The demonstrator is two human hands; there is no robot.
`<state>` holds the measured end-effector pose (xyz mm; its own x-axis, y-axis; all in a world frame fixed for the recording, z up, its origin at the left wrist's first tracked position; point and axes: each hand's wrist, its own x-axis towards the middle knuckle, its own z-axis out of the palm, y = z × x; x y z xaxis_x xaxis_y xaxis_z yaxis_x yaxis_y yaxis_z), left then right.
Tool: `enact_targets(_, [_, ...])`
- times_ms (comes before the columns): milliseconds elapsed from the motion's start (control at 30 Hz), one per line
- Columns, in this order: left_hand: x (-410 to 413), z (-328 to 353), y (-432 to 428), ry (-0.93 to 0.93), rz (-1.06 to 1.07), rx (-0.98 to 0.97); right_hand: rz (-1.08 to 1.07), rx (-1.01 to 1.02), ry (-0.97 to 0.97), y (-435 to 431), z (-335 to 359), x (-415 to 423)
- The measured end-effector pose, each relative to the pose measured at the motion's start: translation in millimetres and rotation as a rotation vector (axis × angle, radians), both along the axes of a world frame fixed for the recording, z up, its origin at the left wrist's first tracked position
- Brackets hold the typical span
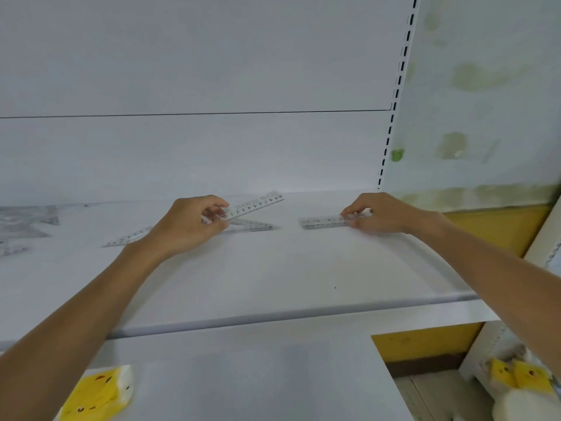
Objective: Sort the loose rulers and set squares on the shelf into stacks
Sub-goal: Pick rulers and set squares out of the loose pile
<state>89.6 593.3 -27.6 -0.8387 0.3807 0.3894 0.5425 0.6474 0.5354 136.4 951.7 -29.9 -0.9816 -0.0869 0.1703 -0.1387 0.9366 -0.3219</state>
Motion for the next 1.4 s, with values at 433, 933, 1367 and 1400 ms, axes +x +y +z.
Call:
enact_targets(433, [3.7, 17.3, 71.7, 0.078, -0.095, -0.016, 0.090, 0.070, 0.100, -40.2, -16.0, 80.3])
enact_targets(933, [-2.8, -1.2, 194.9, -0.004, -0.238, -0.180, 0.016, 0.002, 0.126, -44.2, -13.6, 85.3])
enact_targets(1367, [-14.7, -21.1, 201.6, -0.055, -0.313, -0.056, 0.010, -0.008, 0.129, -43.4, -18.5, 84.3])
enact_targets(1400, [-13.6, -21.1, 202.4, -0.064, -0.318, -0.036, 0.007, -0.008, 0.128, -43.6, -18.7, 84.3])
